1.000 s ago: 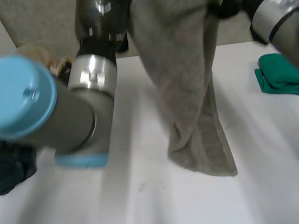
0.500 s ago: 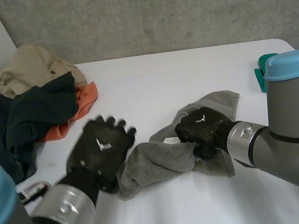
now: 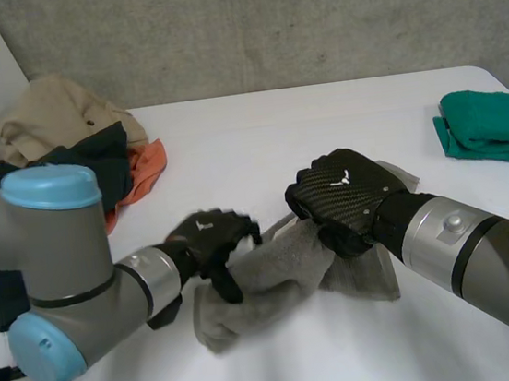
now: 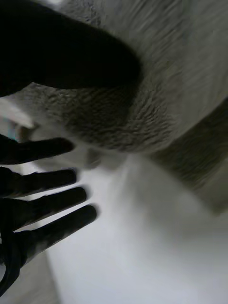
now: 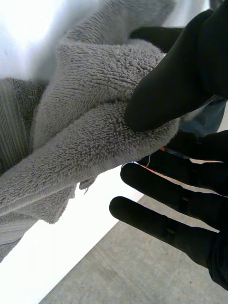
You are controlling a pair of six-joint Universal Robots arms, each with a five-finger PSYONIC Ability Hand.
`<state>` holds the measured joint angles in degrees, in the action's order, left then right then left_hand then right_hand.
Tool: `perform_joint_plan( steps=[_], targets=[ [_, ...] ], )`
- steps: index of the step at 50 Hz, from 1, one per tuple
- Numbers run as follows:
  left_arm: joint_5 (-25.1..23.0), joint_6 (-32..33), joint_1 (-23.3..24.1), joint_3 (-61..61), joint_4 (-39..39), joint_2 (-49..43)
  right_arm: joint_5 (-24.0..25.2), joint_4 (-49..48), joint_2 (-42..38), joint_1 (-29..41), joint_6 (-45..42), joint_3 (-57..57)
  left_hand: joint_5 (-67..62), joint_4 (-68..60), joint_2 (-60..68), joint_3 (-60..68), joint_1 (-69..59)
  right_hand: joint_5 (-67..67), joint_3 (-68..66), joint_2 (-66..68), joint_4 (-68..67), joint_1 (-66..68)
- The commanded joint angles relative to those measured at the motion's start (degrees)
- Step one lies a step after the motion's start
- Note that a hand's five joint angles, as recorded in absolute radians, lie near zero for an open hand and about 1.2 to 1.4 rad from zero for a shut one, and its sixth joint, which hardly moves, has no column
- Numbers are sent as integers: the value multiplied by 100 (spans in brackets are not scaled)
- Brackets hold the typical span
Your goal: Fold the laundry.
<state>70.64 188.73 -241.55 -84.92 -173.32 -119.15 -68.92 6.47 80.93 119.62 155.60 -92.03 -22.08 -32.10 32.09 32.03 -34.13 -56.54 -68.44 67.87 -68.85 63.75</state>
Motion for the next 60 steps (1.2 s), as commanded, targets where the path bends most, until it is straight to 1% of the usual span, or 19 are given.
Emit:
perform_joint_plan(
  steps=[1, 2, 3, 4, 5, 6, 9, 14, 21, 24, 29, 30, 34, 39, 44, 45, 48, 53, 60],
  targets=[
    [99, -29, 29, 116, 62, -153, -7, 12, -68, -26, -4, 9, -4792, -4789, 4790, 4797, -4587, -1346, -1156, 1213, -1115, 1625],
    [143, -38, 20, 142, 27, -118, -25, 12, -68, -35, -4, 18, -4792, -4790, 4791, 4797, -4587, -1346, -1156, 1213, -1115, 1625],
    [178, -38, 20, 151, 0, -83, -94, 12, -77, -61, 5, 27, -4792, -4790, 4791, 4797, -4587, 1396, 1586, -1529, 1627, -1117],
    [300, -64, 20, 160, -61, 74, -112, 3, -86, -96, 5, 27, -4792, -4790, 4791, 4797, -4587, 3305, 3495, -3438, 3536, -3026],
    [362, -73, 11, 151, -79, 154, -104, 3, -86, -105, 5, 18, -4792, -4790, 4791, 4797, -4587, 4940, 5130, -5072, 5171, -4661],
    [424, -81, 11, 142, -97, 242, -104, -14, -86, -105, 22, 27, -4792, -4790, 4791, 4797, -4587, 5654, 5844, -5787, 5885, -5375],
    [679, -108, 3, 81, -132, 576, -156, -58, -77, -236, 119, 150, -4792, -4790, 4791, 4797, -4587, 5654, 5844, -5787, 5885, -5375],
    [802, -108, 3, -42, -88, 1085, -367, -32, -103, -1280, 539, 387, -4792, -4790, 4791, 4797, -4587, 5654, 5844, -5787, 5885, -5375],
    [811, -125, -41, -139, -70, 1798, -315, 117, -595, -1845, 1182, 493, -4792, -4790, 4791, 4797, -4587, 5654, 5844, -5787, 5885, -5375],
    [820, -257, -94, -139, -53, 2167, -148, 205, -780, -2047, 1253, 414, -4792, -4790, 4791, 4797, -4587, 5654, 5844, -5787, 5885, -5375],
    [846, -643, -112, -78, -18, 2624, 431, 179, -1280, -2127, 1279, 387, -4792, -4790, 4791, 4797, -4587, 5654, 5844, -5787, 5885, -5375],
    [855, -766, -129, -69, -18, 2747, 667, 144, -1438, -2118, 1279, 370, -4792, -4790, 4791, 4797, -4587, 5654, 5844, -5787, 5885, -5375],
    [890, -969, -190, -34, -18, 2967, 1003, -145, -1807, -2091, 1297, 431, -4792, -4790, 4791, 4797, -4587, 5654, 5844, -5787, 5885, -5375],
    [899, -1083, -200, -25, -18, 3099, 977, -787, -2221, -2048, 1323, 528, -4792, -4790, 4791, 4797, -4587, 5654, 5844, -5787, 5885, -5375],
    [908, -1303, -208, 19, -18, 3135, 881, -1139, -2660, -1688, 1472, 791, -4792, -4790, 4791, 4797, -4587, 5566, 5756, -5699, 5797, -5287],
    [908, -1355, -208, 36, -18, 3135, 794, -1166, -2765, -1618, 1560, 905, -4792, -4790, 4791, 4797, -4587, 4396, 4586, -4529, 4627, -4117],
    [969, -1558, -235, 89, -9, 3135, 679, -1166, -2898, -1564, 1666, 1090, -4792, -4790, 4791, 4797, -4587, 3345, 3534, -3477, 3576, -3066],
    [1066, -1725, -305, 177, -18, 3170, 582, -1139, -3021, -1520, 1684, 1310, -4792, -4790, 4791, 4797, -4587, -1337, -1147, 1205, -1106, 1616],
    [1057, -1664, -437, 160, -9, 3231, 301, -1087, -2557, -1608, 1613, 1222, -4792, -4790, 4791, 4797, -4587, -1346, -1156, 1213, -1115, 1625]
  ],
)
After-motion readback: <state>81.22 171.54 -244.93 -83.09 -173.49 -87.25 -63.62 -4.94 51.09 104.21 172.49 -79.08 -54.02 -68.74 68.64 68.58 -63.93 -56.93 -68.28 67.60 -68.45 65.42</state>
